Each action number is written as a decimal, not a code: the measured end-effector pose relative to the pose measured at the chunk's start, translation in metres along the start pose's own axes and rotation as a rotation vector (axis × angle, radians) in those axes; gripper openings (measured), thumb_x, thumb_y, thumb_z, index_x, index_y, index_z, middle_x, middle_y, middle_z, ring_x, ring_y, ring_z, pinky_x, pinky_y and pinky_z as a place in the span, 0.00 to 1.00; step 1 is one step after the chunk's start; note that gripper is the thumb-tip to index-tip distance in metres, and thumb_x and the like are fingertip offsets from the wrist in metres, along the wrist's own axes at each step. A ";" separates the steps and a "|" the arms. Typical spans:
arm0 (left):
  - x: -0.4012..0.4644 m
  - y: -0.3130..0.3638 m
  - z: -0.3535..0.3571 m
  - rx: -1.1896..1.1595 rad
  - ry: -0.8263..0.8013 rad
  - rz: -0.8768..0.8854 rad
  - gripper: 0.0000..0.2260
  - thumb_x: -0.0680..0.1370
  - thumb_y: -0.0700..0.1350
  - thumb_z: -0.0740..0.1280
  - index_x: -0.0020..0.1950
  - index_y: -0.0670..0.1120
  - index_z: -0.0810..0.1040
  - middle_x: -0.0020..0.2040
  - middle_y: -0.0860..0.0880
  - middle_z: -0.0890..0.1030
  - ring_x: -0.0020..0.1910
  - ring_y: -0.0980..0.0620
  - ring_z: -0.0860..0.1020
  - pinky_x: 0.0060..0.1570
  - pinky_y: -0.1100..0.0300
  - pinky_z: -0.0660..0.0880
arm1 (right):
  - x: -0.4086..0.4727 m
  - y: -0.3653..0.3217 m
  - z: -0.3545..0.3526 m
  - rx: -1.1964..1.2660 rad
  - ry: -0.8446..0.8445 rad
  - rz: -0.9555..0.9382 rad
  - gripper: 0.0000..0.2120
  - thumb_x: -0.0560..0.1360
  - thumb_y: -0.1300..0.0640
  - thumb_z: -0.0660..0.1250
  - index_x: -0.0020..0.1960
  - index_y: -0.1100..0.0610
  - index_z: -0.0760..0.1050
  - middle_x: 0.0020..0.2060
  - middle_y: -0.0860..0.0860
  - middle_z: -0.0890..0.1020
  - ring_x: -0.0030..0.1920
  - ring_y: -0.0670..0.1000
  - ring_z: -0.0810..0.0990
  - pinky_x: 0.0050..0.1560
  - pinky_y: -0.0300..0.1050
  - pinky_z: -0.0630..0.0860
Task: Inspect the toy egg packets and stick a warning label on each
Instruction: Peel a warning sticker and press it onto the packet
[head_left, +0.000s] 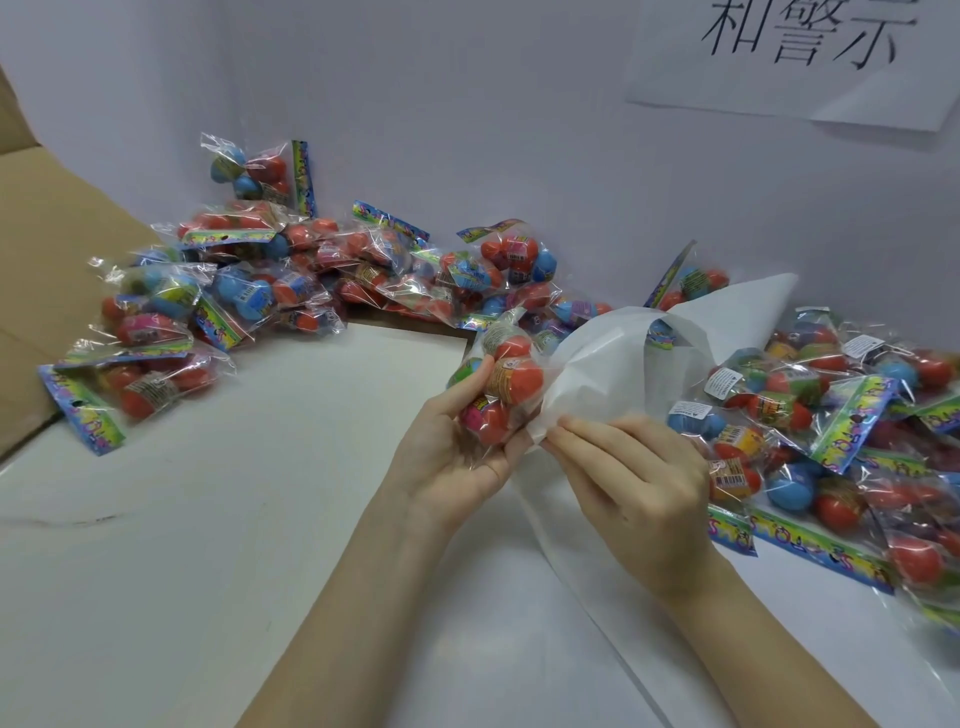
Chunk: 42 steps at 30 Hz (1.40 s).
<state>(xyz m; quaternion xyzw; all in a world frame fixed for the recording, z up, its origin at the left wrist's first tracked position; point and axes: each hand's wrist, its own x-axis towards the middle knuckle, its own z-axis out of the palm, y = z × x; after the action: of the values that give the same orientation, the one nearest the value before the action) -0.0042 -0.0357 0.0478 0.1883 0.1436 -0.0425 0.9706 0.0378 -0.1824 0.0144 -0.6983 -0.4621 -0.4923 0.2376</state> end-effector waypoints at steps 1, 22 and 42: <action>0.000 0.001 0.000 -0.005 0.005 -0.005 0.14 0.66 0.40 0.68 0.49 0.36 0.78 0.35 0.38 0.83 0.31 0.44 0.83 0.25 0.53 0.79 | 0.000 0.000 0.000 0.004 0.004 0.008 0.05 0.64 0.66 0.76 0.39 0.62 0.83 0.38 0.53 0.85 0.30 0.55 0.78 0.31 0.45 0.75; 0.004 0.000 -0.005 0.112 -0.054 0.043 0.09 0.66 0.40 0.68 0.41 0.37 0.83 0.39 0.39 0.83 0.35 0.45 0.83 0.36 0.53 0.80 | 0.006 -0.006 0.000 -0.012 -0.059 0.044 0.02 0.66 0.65 0.74 0.38 0.61 0.82 0.36 0.53 0.84 0.39 0.51 0.74 0.38 0.45 0.71; 0.000 0.000 -0.001 -0.045 -0.013 -0.031 0.15 0.65 0.39 0.69 0.50 0.35 0.78 0.37 0.37 0.83 0.32 0.44 0.83 0.28 0.51 0.80 | 0.000 -0.003 0.001 0.039 -0.024 0.083 0.02 0.67 0.65 0.74 0.37 0.61 0.82 0.35 0.52 0.84 0.31 0.54 0.80 0.32 0.47 0.75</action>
<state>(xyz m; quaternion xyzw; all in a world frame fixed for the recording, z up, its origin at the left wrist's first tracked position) -0.0041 -0.0351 0.0472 0.1637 0.1412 -0.0553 0.9748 0.0353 -0.1804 0.0139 -0.7179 -0.4451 -0.4646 0.2656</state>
